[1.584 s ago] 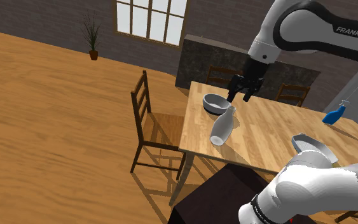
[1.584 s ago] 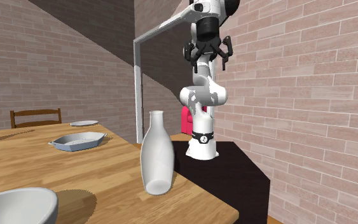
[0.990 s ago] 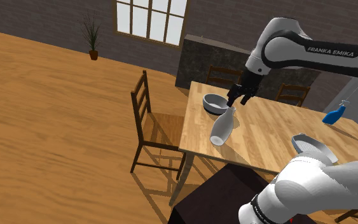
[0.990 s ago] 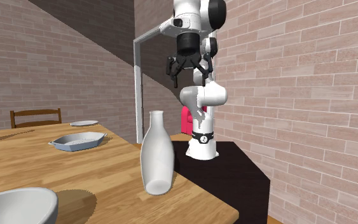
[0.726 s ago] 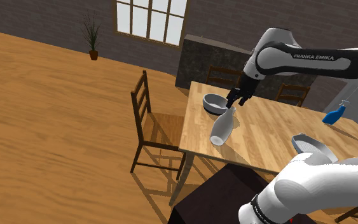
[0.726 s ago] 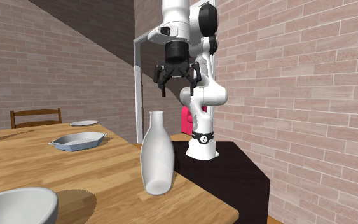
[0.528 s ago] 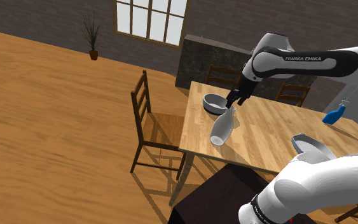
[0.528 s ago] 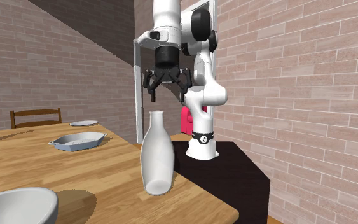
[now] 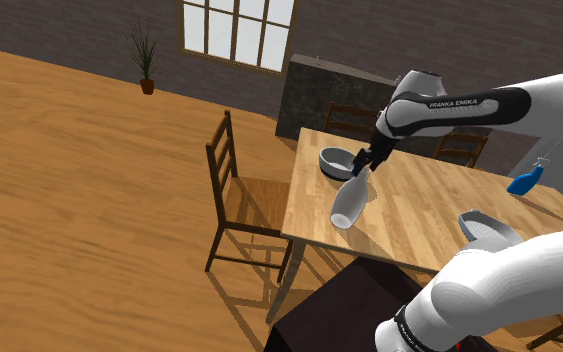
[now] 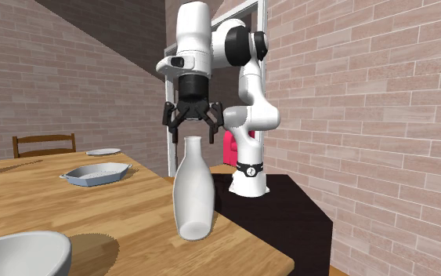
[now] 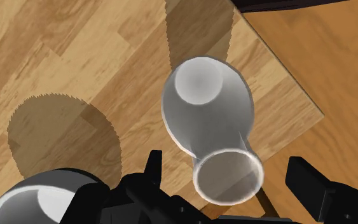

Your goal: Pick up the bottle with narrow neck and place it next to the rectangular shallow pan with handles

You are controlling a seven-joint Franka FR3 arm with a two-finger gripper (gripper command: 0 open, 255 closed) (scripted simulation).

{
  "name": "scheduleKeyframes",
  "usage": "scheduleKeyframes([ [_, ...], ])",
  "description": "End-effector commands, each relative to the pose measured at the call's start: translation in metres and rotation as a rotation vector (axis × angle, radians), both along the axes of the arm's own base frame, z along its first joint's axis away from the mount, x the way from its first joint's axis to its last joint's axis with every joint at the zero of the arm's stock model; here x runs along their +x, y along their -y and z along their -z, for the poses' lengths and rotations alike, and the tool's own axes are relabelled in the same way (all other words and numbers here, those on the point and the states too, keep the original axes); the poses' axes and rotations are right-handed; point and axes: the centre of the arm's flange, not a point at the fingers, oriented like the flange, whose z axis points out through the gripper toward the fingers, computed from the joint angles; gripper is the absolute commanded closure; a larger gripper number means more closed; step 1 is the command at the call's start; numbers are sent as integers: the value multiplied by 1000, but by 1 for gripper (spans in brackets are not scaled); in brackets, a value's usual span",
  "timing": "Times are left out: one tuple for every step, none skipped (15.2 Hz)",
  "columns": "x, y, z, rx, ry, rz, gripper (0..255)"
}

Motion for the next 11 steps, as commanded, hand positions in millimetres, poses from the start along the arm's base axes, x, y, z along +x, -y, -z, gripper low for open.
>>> scheduleKeyframes([
  [2, 1, 10, 0, 1, 0, 0],
  [3, 1, 19, 0, 1, 0, 0],
  [3, 1, 19, 0, 1, 0, 0],
  [3, 1, 19, 0, 1, 0, 0],
  [3, 1, 19, 0, 1, 0, 0],
  [3, 1, 19, 0, 1, 0, 0],
  [3, 1, 19, 0, 1, 0, 0],
  [3, 1, 19, 0, 1, 0, 0],
  [3, 1, 19, 0, 1, 0, 0],
  [3, 1, 19, 0, 1, 0, 0],
  [3, 1, 19, 0, 1, 0, 255],
])
